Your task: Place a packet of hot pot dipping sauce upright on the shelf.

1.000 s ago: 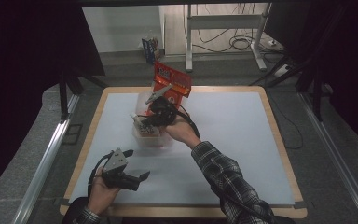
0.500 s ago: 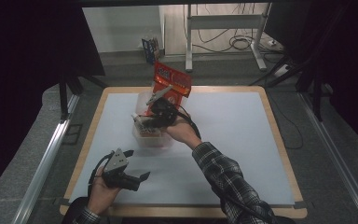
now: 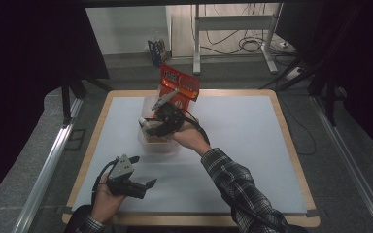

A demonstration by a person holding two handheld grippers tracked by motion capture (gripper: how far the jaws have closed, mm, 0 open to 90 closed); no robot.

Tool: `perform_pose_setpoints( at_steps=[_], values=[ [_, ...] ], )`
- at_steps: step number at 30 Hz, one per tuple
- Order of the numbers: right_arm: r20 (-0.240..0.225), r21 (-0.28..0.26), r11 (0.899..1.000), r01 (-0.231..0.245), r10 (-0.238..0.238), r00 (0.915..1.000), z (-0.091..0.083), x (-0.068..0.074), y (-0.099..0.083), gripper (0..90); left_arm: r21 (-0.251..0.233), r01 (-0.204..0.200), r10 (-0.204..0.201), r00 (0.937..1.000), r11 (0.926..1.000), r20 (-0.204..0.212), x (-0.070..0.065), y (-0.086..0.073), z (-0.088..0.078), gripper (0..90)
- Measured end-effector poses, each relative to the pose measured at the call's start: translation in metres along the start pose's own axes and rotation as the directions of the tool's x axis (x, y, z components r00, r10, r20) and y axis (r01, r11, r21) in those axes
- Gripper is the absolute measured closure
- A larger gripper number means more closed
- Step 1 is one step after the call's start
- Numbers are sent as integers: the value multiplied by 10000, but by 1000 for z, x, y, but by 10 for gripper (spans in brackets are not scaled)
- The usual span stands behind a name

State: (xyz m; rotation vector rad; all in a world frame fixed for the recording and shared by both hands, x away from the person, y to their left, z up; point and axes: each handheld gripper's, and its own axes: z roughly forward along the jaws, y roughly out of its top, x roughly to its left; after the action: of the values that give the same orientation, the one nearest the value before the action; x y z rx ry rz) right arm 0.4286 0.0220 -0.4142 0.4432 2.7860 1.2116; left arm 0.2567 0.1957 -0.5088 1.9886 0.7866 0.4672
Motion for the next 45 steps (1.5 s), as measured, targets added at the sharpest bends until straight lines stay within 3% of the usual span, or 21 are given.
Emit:
perform_pose_setpoints(
  at_steps=[9, 19, 38, 45],
  values=[
    [353, 155, 9996, 230, -236, 9991, 4, 4, 2, 202, 23, 17, -17, 10000, 10000, 75, -1, 0, 1, 4],
    [470, -46, 9997, 243, -240, 9986, -1, 6, 3, 88, 57, -8, 8, 10000, 10000, 75, 0, 0, 1, 2],
    [816, -272, 9979, 591, -567, 9950, -13, 14, 6, 50, -87, 20, -20, 10000, 10000, -2, 0, 0, 0, 0],
    [993, -317, 9983, 498, -465, 9940, -20, 12, 3, 49, -79, 7, -7, 10000, 10000, -6, 0, 0, 1, 0]
  ],
)
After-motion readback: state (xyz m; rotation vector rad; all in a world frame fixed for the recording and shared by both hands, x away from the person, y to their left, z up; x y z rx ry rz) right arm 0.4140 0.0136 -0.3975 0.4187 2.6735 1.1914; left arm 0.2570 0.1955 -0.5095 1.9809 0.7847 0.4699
